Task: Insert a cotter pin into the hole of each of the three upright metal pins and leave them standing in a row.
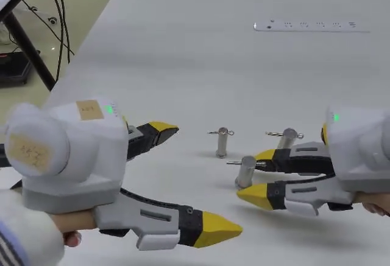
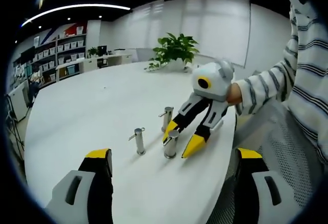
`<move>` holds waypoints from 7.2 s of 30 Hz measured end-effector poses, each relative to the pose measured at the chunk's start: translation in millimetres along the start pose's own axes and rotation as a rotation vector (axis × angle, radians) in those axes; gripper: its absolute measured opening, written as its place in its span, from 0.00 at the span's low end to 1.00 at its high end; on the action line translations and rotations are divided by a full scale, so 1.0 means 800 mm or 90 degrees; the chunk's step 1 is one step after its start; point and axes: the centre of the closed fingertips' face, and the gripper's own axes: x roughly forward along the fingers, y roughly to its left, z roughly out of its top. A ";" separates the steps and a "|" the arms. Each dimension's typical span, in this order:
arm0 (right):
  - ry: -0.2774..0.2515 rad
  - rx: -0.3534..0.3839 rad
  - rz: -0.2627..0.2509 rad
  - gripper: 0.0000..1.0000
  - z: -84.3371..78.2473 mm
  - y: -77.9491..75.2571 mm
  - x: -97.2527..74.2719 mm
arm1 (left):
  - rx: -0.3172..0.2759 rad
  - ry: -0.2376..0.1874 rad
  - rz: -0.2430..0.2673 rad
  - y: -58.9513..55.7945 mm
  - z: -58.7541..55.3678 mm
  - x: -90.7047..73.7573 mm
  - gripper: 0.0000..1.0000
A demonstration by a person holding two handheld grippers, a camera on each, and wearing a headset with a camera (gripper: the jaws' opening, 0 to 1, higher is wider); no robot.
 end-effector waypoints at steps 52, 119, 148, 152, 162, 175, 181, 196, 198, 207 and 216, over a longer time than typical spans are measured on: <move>-0.067 -0.056 0.032 0.08 0.013 0.020 -0.074 | 0.005 0.053 0.066 0.019 -0.037 -0.012 0.99; -0.012 -0.024 -0.078 0.18 -0.051 -0.110 -0.128 | -0.031 0.076 0.092 0.035 -0.026 -0.036 0.97; -0.050 0.169 -0.245 0.80 0.000 -0.062 -0.180 | -0.072 0.085 0.080 0.031 -0.039 -0.049 0.97; -0.048 0.203 -0.248 0.83 -0.005 -0.051 -0.178 | -0.085 0.090 0.073 0.025 -0.048 -0.051 0.97; -0.045 0.260 -0.255 0.93 -0.014 -0.028 -0.169 | -0.114 0.098 0.065 0.019 -0.060 -0.054 0.97; -0.036 0.291 -0.282 0.96 -0.027 -0.011 -0.169 | -0.138 0.093 0.088 0.028 -0.066 -0.048 0.97; -0.035 0.302 -0.302 0.97 -0.033 -0.012 -0.174 | -0.138 0.092 0.087 0.029 -0.066 -0.044 0.97; -0.026 0.291 -0.325 0.94 -0.041 -0.015 -0.175 | -0.100 0.116 0.089 0.033 -0.073 -0.035 0.96; -0.026 0.294 -0.327 0.94 -0.042 -0.015 -0.174 | -0.099 0.112 0.086 0.033 -0.072 -0.032 0.95; -0.029 0.294 -0.340 0.94 -0.041 -0.013 -0.171 | -0.089 0.110 0.073 0.032 -0.063 -0.023 0.95; -0.014 0.296 -0.344 0.94 -0.044 -0.011 -0.171 | -0.077 0.113 0.075 0.033 -0.057 -0.021 0.95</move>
